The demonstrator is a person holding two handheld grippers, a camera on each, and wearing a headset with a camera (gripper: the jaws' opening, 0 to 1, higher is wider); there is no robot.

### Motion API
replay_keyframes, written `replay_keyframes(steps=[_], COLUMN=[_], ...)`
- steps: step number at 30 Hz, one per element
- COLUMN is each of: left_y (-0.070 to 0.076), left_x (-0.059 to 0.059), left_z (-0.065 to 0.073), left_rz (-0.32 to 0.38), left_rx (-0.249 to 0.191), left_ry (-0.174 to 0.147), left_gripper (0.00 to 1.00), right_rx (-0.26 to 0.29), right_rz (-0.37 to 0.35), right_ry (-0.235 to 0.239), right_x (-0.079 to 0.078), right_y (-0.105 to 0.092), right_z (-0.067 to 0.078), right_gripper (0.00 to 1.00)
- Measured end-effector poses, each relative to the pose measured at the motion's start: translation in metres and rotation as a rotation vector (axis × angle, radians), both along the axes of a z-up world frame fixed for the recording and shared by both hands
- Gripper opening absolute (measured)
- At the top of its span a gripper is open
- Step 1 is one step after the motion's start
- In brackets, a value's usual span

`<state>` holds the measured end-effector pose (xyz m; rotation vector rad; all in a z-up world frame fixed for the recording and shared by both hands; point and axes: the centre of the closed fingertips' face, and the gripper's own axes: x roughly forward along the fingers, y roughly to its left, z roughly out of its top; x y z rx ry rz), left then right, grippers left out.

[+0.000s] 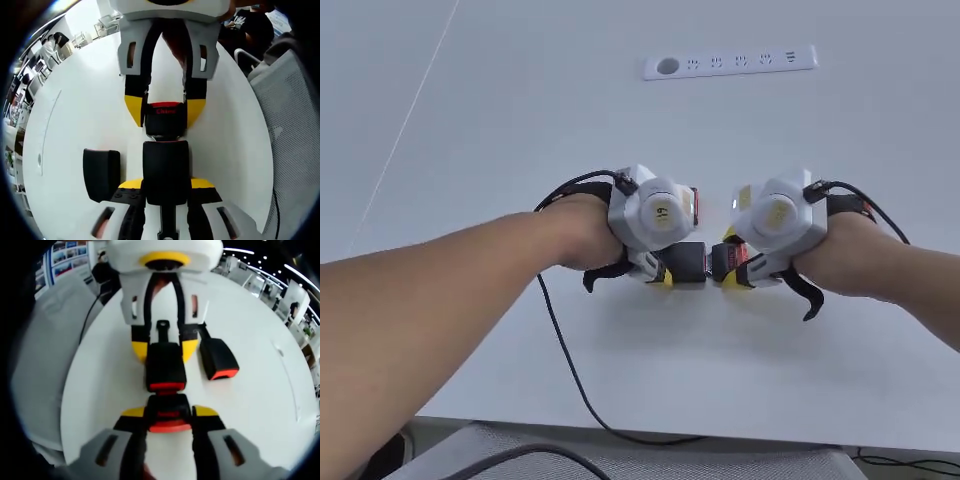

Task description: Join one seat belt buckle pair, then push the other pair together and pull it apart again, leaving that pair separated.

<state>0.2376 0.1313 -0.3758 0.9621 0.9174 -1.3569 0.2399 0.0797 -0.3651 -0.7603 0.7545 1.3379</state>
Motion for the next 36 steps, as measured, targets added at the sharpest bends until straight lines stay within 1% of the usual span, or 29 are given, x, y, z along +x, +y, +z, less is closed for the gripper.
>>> replay_keyframes(steps=[5, 7, 9, 11, 13, 15, 20, 24, 29, 36], left_y=[0.0008, 0.0013, 0.0032, 0.0038, 0.0040, 0.0034, 0.0038, 0.0035, 0.0030, 0.0025], left_x=[-0.0003, -0.0008, 0.0004, 0.0009, 0.0006, 0.0010, 0.0015, 0.0007, 0.0009, 0.0018], left_z=[-0.0002, 0.0002, 0.0010, 0.0017, 0.0017, 0.0015, 0.0008, 0.0011, 0.0011, 0.0006], left_rz=[0.011, 0.014, 0.021, 0.039, 0.044, 0.043, 0.047, 0.051, 0.055, 0.055], left_rx=[0.007, 0.011, -0.008, -0.037, -0.046, -0.047, -0.051, -0.058, -0.062, -0.070], left_ry=[-0.003, -0.003, 0.002, 0.007, 0.002, -0.002, 0.002, -0.004, 0.002, 0.000], left_gripper=[0.32, 0.31, 0.31, 0.31, 0.30, 0.30, 0.30, 0.30, 0.30, 0.30], right_rx=[-0.002, 0.007, 0.011, 0.004, 0.004, 0.006, 0.001, 0.001, 0.001, 0.001], right_rz=[0.003, 0.018, 0.021, 0.024, 0.019, 0.011, 0.008, 0.002, 0.001, 0.001], right_ry=[-0.004, -0.012, -0.011, -0.014, -0.012, -0.008, -0.002, 0.003, 0.009, 0.014], right_x=[0.0006, 0.0001, 0.0002, 0.0002, 0.0003, 0.0001, -0.0001, -0.0008, -0.0014, -0.0026], right_y=[-0.0004, -0.0032, -0.0049, -0.0043, -0.0045, -0.0046, -0.0052, -0.0057, -0.0058, -0.0065], right_z=[-0.0013, -0.0015, -0.0024, -0.0033, -0.0032, -0.0035, -0.0056, -0.0065, -0.0065, -0.0066], right_gripper=[0.33, 0.33, 0.33, 0.33, 0.33, 0.33, 0.33, 0.33, 0.33, 0.33])
